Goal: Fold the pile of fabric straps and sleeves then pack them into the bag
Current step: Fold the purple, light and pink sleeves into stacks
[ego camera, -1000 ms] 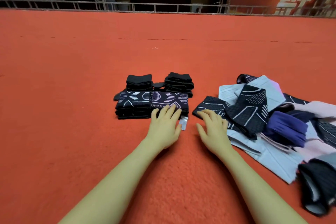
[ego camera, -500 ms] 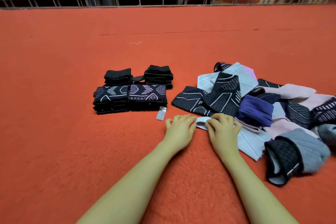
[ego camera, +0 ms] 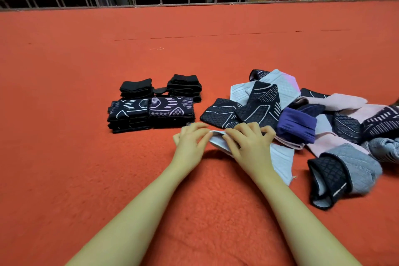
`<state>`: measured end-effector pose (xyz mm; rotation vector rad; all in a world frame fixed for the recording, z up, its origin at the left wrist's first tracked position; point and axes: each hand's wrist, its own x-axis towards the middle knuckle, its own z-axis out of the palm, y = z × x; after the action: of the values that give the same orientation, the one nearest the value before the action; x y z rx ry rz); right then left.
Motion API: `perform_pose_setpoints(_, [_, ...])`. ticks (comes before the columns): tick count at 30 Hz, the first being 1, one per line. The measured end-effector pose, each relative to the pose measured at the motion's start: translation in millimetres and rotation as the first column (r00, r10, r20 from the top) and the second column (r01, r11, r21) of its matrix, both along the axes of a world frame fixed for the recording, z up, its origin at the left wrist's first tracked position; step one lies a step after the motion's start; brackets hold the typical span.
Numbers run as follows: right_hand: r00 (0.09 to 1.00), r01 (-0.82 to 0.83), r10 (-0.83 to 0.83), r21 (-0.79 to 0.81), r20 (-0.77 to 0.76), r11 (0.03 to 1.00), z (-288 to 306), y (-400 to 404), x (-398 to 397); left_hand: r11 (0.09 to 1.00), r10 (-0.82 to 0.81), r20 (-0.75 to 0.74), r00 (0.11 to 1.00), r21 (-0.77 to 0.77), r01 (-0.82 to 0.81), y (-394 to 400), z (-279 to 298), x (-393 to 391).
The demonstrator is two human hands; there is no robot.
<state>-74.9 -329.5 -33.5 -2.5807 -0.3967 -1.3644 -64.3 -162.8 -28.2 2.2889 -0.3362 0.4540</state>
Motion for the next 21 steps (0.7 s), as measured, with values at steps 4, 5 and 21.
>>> perform_pose_setpoints(4, [0.962,-0.186,0.172,-0.049,-0.210,0.981,-4,18,-7,0.996,0.082,0.003,0.997,0.022,-0.082,44,5,-7])
perform_pose_setpoints(5, [0.948,-0.216,0.197,-0.050,-0.251,0.975,-7,26,-9,0.995,0.086,0.012,0.996,0.042,-0.086,55,4,-11])
perform_pose_setpoints(21, [0.918,-0.339,0.361,0.151,-0.163,0.929,5,142,-3,0.849,0.238,0.272,0.932,0.408,-0.336,140,-19,-78])
